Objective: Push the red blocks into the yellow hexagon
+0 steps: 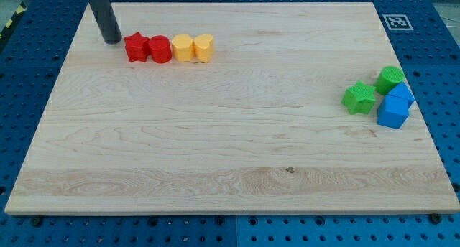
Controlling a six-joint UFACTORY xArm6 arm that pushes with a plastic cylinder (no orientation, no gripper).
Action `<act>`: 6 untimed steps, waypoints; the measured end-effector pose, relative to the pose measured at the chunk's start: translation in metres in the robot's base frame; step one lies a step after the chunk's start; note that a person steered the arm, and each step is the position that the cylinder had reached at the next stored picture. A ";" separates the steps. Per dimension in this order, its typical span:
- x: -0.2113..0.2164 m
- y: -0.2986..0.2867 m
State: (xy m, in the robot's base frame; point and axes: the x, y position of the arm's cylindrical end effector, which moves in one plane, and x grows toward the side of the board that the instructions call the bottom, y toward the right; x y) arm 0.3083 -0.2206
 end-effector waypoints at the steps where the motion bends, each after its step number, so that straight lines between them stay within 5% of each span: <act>1: 0.016 0.000; 6: 0.024 0.114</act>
